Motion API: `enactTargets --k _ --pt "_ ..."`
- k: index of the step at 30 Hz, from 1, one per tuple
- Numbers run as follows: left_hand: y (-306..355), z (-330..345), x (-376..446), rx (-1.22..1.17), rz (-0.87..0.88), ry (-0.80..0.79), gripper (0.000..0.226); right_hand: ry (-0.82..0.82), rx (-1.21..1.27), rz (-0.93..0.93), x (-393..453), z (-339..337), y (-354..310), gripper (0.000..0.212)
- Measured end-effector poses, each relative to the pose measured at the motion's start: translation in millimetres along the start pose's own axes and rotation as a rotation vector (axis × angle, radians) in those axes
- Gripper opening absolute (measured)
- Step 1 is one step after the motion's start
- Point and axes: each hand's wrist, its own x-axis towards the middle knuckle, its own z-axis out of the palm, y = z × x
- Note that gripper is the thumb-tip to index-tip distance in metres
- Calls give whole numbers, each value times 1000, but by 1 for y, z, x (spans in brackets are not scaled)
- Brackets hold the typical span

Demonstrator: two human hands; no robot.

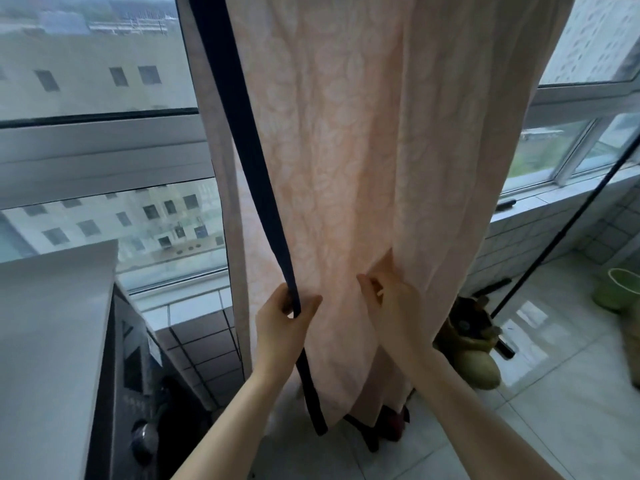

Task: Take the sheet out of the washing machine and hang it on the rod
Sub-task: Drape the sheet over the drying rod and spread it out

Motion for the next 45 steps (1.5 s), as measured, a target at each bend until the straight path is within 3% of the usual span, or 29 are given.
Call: enactTargets --k 4,7,10,13,16,20,22,25,33,37,45 --pt "19 10 -6 -50 29 91 18 175 -43 -29 15 -38 2 26" --pt "46 29 -11 -110 9 155 34 290 -70 22 25 -58 15 44" --pt "60 52 -15 -71 -28 204 43 184 -103 137 35 -67 32 80" --pt "61 67 -24 73 35 268 18 62 -65 206 44 -66 44 96" --pt "51 71 -35 164 96 358 35 17 143 258 51 -68 49 88" --pt "30 57 -50 351 137 412 38 -8 278 99 42 -67 52 47" --pt "23 51 -57 407 163 400 48 -17 234 -16 34 -63 56 32" --pt "10 39 -61 501 163 377 42 14 94 -83 29 -58 66 18" --pt "-8 18 -61 670 -9 298 35 -12 -43 1 34 -58 84 19" --pt "0 18 -59 611 -89 289 47 18 -20 18 40 -66 83 21" --pt "22 20 -35 241 -127 314 26 219 84 -68 71 -97 56 26"
